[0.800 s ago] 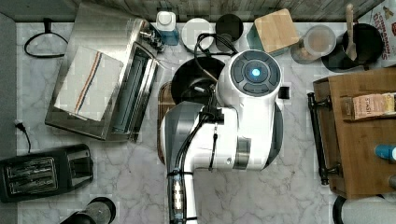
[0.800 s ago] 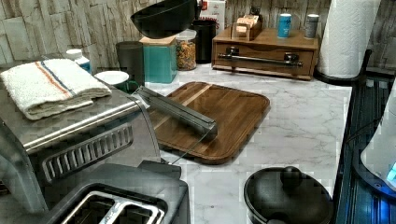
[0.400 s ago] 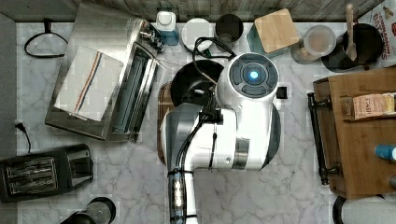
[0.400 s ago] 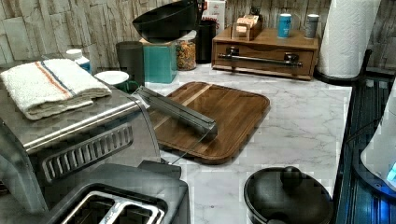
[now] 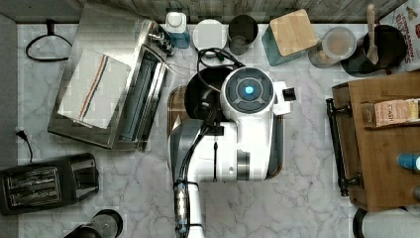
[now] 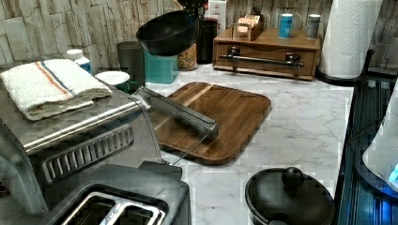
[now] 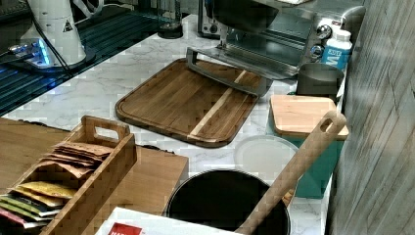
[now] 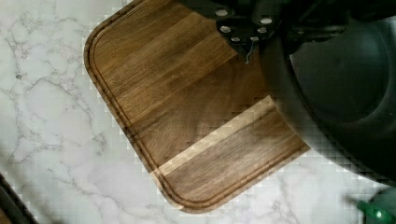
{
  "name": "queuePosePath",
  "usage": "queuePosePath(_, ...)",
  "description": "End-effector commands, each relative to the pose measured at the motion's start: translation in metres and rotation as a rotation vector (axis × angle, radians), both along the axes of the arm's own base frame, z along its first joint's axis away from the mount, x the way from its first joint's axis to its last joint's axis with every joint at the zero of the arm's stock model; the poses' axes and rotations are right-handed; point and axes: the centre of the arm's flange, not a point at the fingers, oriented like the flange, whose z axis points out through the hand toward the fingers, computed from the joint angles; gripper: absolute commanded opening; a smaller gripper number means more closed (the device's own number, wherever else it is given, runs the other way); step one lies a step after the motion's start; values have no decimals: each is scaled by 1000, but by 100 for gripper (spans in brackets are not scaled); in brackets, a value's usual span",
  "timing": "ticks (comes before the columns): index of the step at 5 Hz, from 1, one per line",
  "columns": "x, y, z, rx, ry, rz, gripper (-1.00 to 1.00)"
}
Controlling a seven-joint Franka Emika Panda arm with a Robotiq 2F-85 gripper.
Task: Put the bowl in the oven.
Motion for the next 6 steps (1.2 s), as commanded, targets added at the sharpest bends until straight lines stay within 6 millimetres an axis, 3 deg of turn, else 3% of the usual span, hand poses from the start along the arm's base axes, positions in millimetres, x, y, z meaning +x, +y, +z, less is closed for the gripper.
queuePosePath(1, -9, 138, -34, -86, 73, 394, -100)
queuePosePath(2, -4, 148, -42, -81, 60, 384, -100)
queuePosePath(4, -6, 148, -47, 40, -142, 292, -100)
queuePosePath(6, 21, 159, -72, 236, -181, 273, -100)
